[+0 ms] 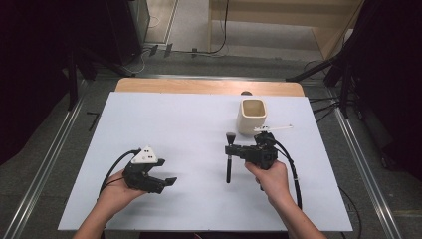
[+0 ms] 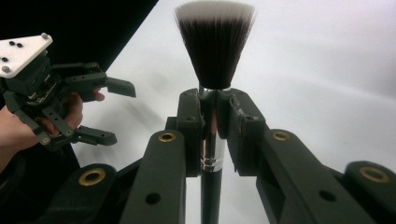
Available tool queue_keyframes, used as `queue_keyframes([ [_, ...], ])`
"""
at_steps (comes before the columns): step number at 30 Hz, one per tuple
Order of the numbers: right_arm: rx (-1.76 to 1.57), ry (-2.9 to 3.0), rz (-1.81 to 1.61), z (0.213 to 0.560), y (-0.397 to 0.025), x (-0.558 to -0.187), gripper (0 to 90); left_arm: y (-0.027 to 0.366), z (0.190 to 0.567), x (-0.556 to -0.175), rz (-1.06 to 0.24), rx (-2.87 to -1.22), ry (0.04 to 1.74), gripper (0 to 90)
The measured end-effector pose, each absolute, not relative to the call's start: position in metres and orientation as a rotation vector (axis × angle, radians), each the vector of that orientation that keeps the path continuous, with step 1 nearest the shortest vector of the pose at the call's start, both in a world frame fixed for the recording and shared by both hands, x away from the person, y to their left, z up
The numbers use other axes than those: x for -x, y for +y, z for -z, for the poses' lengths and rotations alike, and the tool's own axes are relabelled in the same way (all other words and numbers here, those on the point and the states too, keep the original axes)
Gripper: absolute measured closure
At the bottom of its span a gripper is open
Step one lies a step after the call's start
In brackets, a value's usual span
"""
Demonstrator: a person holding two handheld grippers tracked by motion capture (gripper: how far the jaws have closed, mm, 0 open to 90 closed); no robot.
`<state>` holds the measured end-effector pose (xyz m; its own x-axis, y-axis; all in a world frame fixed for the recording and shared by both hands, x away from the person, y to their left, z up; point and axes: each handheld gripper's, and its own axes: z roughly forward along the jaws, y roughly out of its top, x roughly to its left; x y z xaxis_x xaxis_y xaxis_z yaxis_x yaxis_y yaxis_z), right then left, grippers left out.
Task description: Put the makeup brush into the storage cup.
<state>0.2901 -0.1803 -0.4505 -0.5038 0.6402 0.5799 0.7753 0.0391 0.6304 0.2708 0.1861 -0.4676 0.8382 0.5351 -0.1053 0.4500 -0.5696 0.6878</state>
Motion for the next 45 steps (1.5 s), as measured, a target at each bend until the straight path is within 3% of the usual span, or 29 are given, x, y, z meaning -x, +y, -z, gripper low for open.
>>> queue_keyframes([
  [45,1.657,-2.217,1.535,0.432,-0.227,-0.304,77.9,0.189,0.469,-0.271,-0.125,-2.277,0.731,23.6],
])
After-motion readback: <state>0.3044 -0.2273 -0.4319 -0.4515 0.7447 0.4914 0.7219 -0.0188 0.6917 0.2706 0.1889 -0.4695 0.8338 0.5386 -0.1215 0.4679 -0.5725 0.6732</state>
